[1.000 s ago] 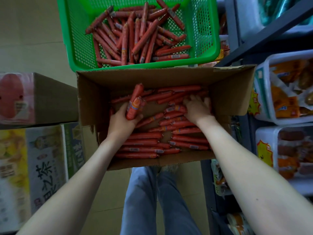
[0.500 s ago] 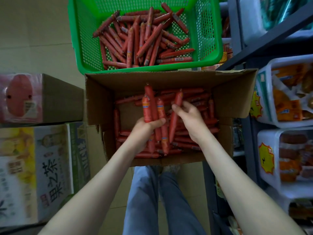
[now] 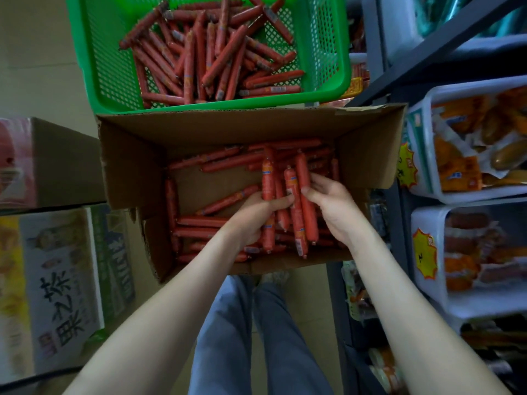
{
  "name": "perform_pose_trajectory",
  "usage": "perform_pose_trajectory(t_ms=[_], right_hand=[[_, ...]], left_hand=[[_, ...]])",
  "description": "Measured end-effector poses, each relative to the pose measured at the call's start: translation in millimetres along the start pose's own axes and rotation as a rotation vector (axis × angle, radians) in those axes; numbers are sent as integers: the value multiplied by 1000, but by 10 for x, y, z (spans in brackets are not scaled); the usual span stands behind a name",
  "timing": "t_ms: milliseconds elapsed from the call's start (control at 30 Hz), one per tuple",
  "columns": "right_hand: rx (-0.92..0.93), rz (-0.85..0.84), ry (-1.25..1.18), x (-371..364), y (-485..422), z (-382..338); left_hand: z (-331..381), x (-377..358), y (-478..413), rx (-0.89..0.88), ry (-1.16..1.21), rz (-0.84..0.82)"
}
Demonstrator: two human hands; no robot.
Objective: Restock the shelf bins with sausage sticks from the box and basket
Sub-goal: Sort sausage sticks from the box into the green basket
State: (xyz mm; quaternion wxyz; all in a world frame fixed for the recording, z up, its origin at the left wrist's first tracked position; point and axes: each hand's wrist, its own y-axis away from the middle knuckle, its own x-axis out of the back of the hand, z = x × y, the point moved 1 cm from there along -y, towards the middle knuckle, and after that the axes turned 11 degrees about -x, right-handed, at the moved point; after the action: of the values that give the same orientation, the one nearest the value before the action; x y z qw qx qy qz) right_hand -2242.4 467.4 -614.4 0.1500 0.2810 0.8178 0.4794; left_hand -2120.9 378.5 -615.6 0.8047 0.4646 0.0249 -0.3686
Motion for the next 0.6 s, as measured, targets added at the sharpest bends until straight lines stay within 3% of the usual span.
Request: perform_pose_trajectory(t_ms=[200,400,500,600], right_hand=[[12,-108,-59,-301,69,68],[14,-177,78,-620,105,137],[-75,-121,76,-651,74,192],[-132,-2,155,-620,32,217]], left_hand=[[-9,204,121,-35,-7,19],[-50,440,236,-31,-103,82],[-27,402,285,-122,-401,-48],[-30,232,366,-105,-580,-239]])
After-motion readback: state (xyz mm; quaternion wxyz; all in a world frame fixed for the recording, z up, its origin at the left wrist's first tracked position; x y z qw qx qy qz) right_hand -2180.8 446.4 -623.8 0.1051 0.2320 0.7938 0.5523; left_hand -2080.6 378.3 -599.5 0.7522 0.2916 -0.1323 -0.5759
